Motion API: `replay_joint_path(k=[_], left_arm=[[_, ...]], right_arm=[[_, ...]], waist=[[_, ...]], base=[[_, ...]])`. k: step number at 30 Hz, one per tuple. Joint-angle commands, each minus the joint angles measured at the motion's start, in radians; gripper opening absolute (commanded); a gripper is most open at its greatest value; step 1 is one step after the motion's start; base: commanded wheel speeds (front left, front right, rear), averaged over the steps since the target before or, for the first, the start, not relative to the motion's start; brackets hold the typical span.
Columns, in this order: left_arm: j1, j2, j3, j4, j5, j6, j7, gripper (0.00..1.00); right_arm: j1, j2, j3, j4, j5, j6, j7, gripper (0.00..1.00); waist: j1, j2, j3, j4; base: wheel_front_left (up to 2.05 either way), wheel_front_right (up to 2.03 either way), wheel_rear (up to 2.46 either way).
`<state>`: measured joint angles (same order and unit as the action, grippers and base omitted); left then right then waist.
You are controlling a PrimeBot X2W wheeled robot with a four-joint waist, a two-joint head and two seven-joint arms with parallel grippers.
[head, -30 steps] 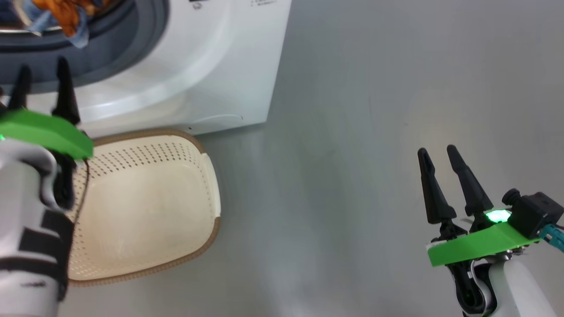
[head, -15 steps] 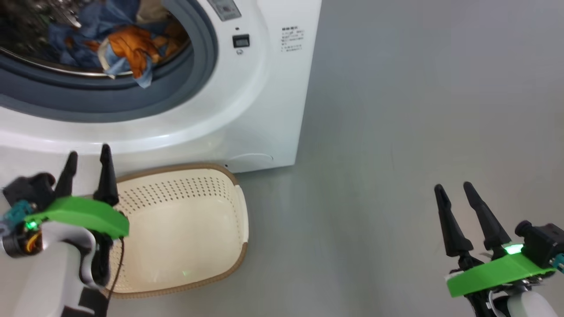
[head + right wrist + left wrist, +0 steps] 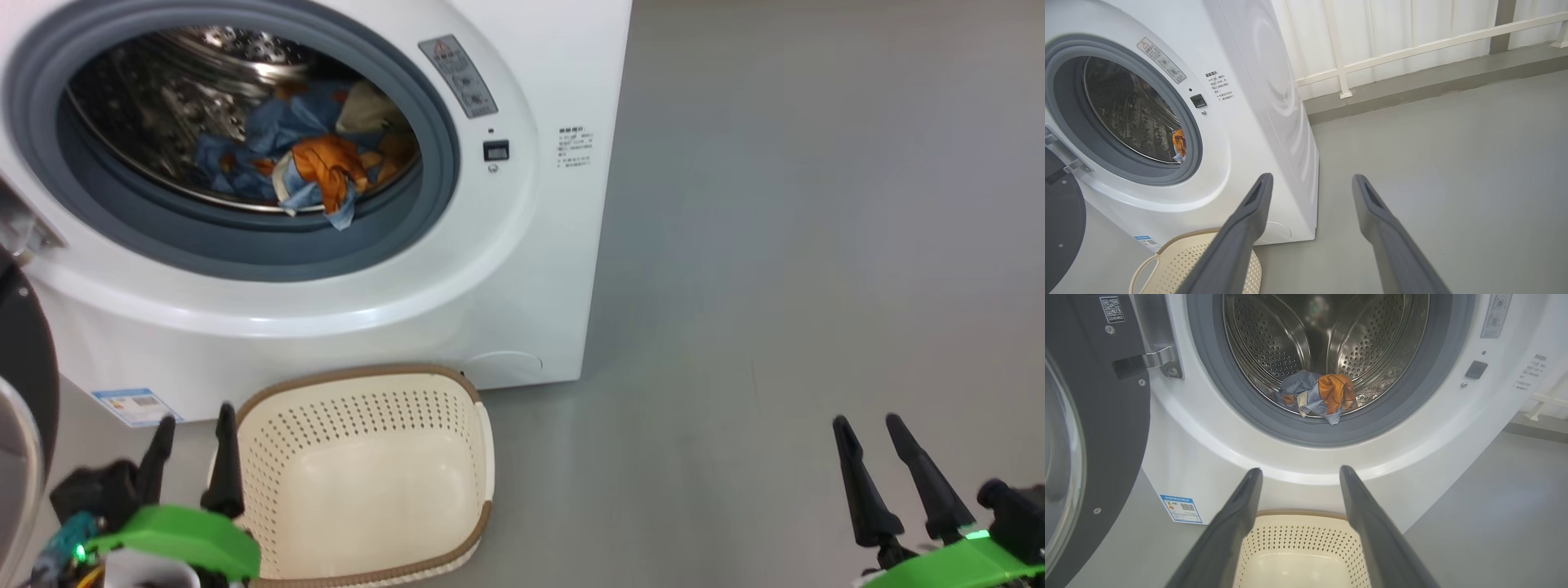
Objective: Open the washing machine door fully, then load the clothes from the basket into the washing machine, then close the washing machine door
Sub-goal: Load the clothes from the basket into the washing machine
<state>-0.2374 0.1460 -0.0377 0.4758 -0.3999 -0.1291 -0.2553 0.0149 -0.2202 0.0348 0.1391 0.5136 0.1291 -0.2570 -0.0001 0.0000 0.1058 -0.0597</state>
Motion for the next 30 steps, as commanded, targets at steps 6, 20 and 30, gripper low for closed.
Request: replay_joint_path(k=[6,20,30], left_arm=[[0.099,0.018,0.054,-0.09,0.02,-0.002,-0.006,1.0],[0.252,-0.014,0.113,-0.228,0.059,-0.002,-0.006,1.0],[0.253,-0.021,0.118,-0.25,0.063,-0.002,-0.006,1.0]], right_arm=[[0.055,-0.026,-0.008,-0.031,0.015,0.002,-0.005,1.0],[0.1,-0.029,-0.041,-0.048,0.014,0.002,-0.005,1.0],[0.097,-0.027,-0.044,-0.049,0.01,0.002,-0.005,1.0]], waist=[[0.0001,0.0,-0.075,0.023],[0.0001,0.0,-0.09,0.027],[0.0001,0.0,-0.08,0.026]], base=[[0.0,0.0,0.0],[0.0,0.0,0.0],[0.0,0.0,0.0]])
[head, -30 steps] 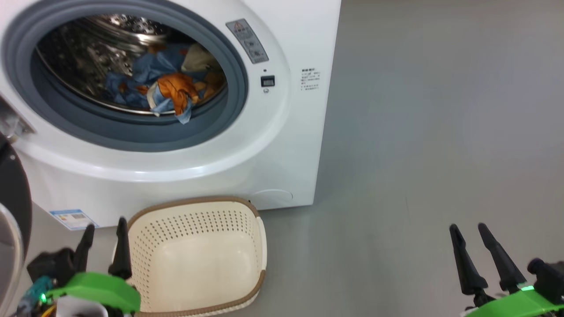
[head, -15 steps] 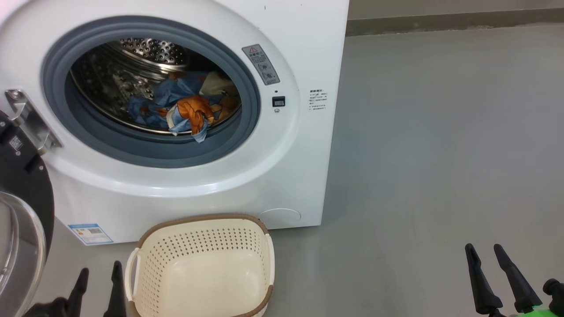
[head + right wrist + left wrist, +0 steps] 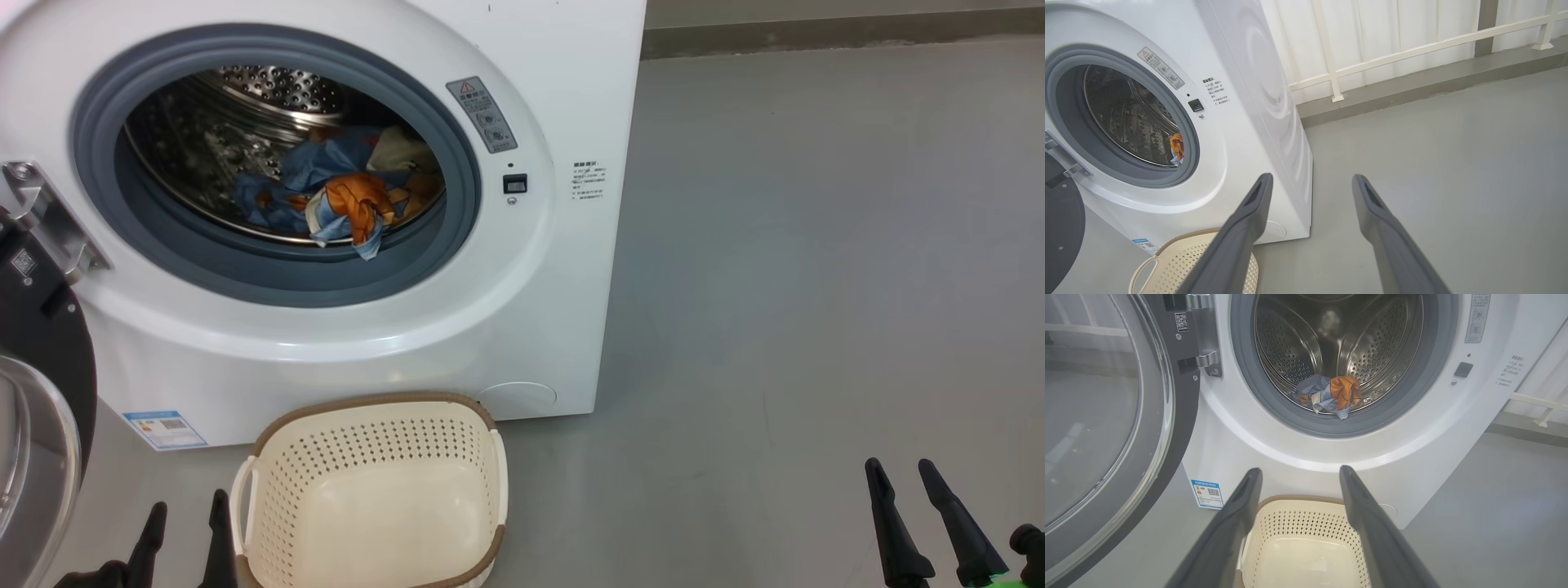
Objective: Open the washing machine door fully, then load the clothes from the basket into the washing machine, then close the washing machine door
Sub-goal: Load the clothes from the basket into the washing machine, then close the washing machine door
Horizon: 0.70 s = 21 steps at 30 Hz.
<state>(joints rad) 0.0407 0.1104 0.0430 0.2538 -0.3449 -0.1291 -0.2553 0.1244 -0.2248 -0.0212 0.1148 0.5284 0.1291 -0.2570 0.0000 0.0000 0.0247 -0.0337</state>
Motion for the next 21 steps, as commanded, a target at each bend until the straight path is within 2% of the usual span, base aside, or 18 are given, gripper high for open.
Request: replay_joint_path(k=[1,21], left_arm=[[-0.025,0.015,0.037,-0.029,0.008,-0.002,-0.006,1.0],[-0.038,0.008,0.058,-0.051,-0.001,-0.002,-0.006,1.0]], right_arm=[[-0.014,-0.022,0.012,-0.025,-0.005,0.002,-0.005,1.0],[-0.023,-0.017,0.015,-0.024,-0.006,0.002,-0.005,1.0]], waist=[[0.0,0.0,0.002,-0.001],[0.0,0.0,0.014,0.001]], base=[[0.0,0.0,0.0],[0.0,0.0,0.0]])
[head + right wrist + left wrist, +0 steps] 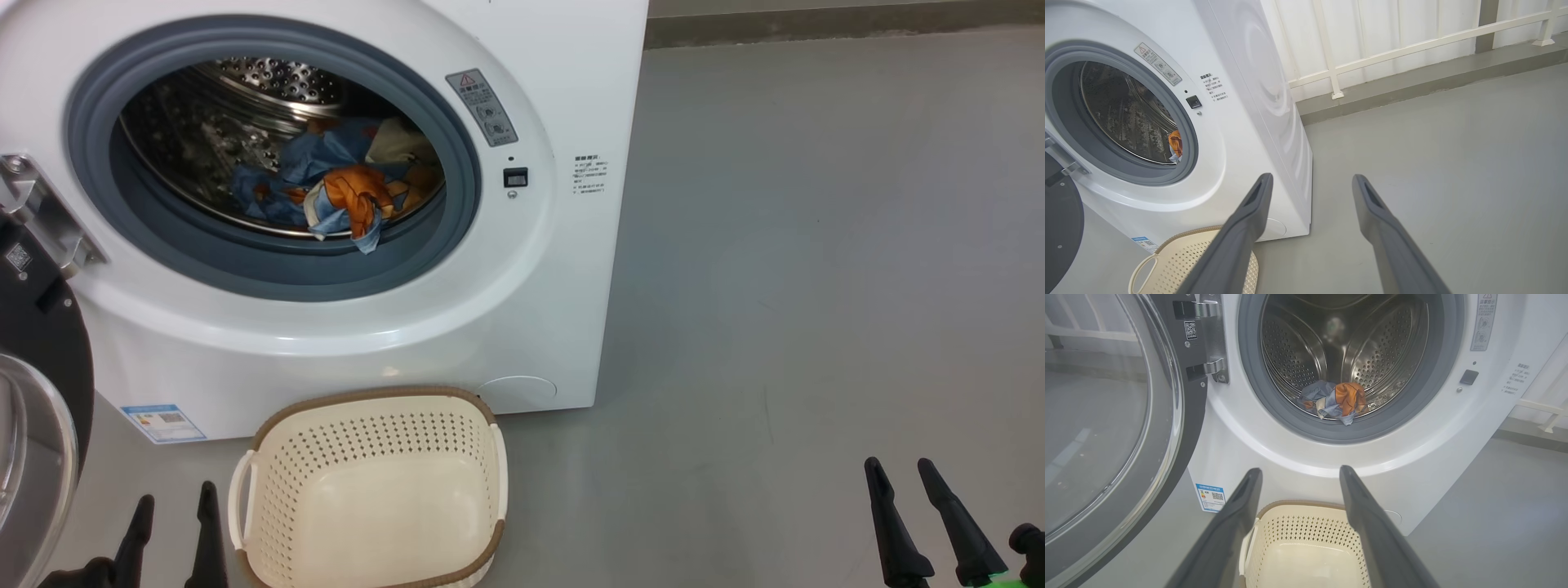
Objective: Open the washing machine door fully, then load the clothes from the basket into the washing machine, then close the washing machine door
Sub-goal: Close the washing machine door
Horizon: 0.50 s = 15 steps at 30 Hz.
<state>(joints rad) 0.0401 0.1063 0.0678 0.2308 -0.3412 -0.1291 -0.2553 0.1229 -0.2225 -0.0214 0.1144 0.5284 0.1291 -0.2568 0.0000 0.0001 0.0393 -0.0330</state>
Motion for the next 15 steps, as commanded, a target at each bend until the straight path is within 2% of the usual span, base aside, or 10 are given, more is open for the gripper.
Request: replay_joint_path(k=[1,9,15], left_arm=[[-0.037,0.013,0.032,-0.029,-0.006,-0.002,-0.006,1.0],[-0.035,0.014,0.039,-0.025,0.0,-0.002,-0.006,1.0],[-0.036,0.013,0.031,-0.035,-0.008,-0.002,-0.006,1.0]], right_arm=[[-0.021,-0.019,0.015,-0.024,-0.007,0.002,-0.005,1.0],[-0.023,-0.019,0.015,-0.025,-0.009,0.002,-0.005,1.0],[-0.023,-0.019,0.013,-0.026,-0.01,0.002,-0.005,1.0]], waist=[[0.0,-0.0001,0.0,0.0],[0.0,-0.0001,0.003,0.001],[0.0,-0.0001,0.005,0.0]], base=[[0.0,0.0,0.0],[-0.13,0.13,0.0],[-0.95,0.95,0.0]])
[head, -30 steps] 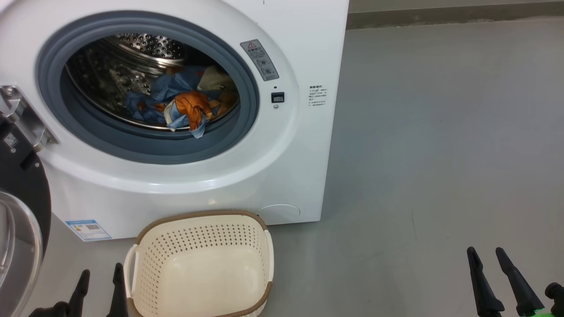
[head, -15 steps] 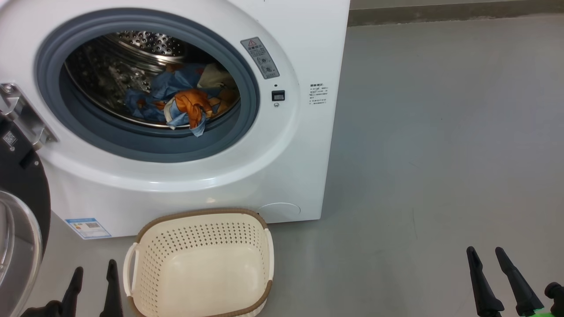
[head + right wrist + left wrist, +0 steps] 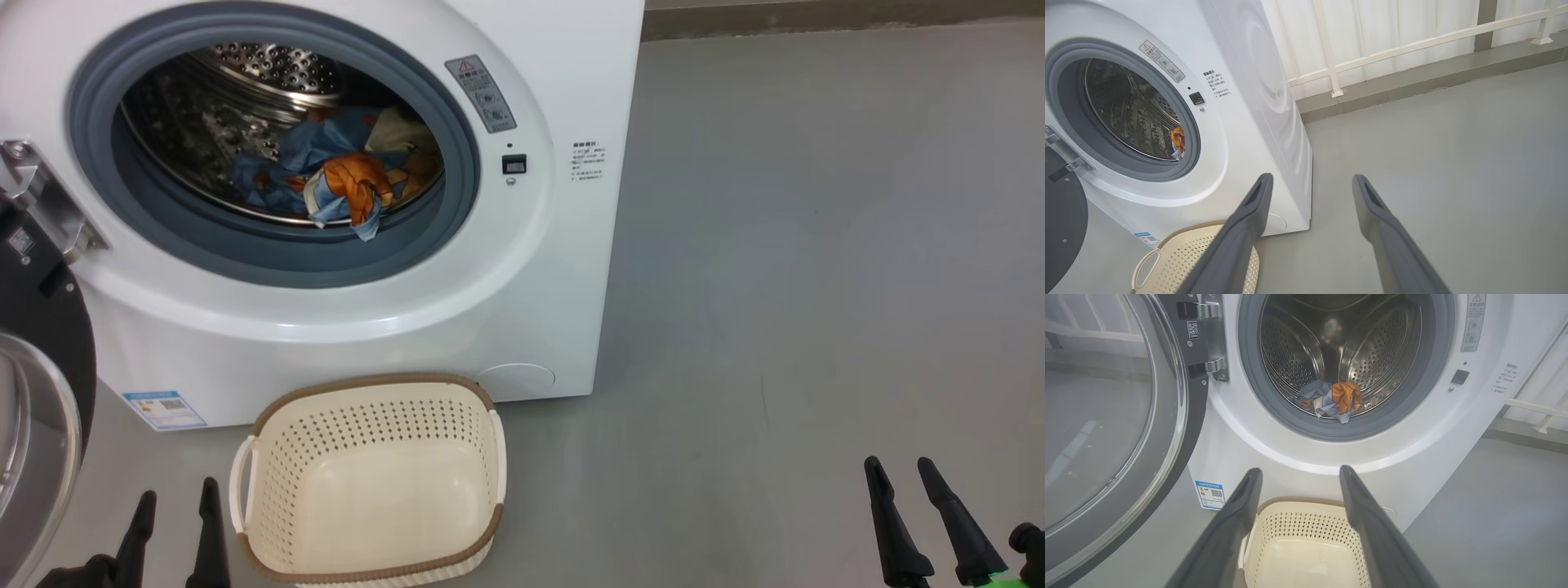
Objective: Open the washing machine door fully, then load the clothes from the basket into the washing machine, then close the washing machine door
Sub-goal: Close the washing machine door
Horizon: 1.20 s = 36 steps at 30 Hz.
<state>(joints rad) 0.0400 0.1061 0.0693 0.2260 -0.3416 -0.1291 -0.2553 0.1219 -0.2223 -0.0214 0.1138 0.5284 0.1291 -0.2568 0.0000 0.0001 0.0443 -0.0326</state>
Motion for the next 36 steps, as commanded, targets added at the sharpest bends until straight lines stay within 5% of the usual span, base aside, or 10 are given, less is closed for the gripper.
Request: replay_joint_path(k=[1,22,36], left_arm=[[-0.035,0.016,0.024,-0.036,-0.013,-0.002,-0.006,1.0],[-0.045,0.003,0.033,-0.06,-0.013,-0.002,-0.006,1.0],[-0.049,-0.042,0.087,-0.067,-0.011,-0.002,-0.006,1.0]], right_arm=[[-0.022,-0.019,0.013,-0.025,-0.01,0.002,-0.005,1.0],[-0.039,-0.017,0.012,-0.034,-0.011,0.002,-0.005,1.0],[-0.123,-0.037,0.075,-0.026,-0.015,0.002,-0.005,1.0]], waist=[[0.0,-0.0001,0.0,-0.001],[0.0,-0.0001,0.02,0.045],[0.0,-0.0001,0.065,0.216]], base=[[-1.26,1.26,0.0],[-0.25,0.25,0.0],[0.0,0.0,0.0]])
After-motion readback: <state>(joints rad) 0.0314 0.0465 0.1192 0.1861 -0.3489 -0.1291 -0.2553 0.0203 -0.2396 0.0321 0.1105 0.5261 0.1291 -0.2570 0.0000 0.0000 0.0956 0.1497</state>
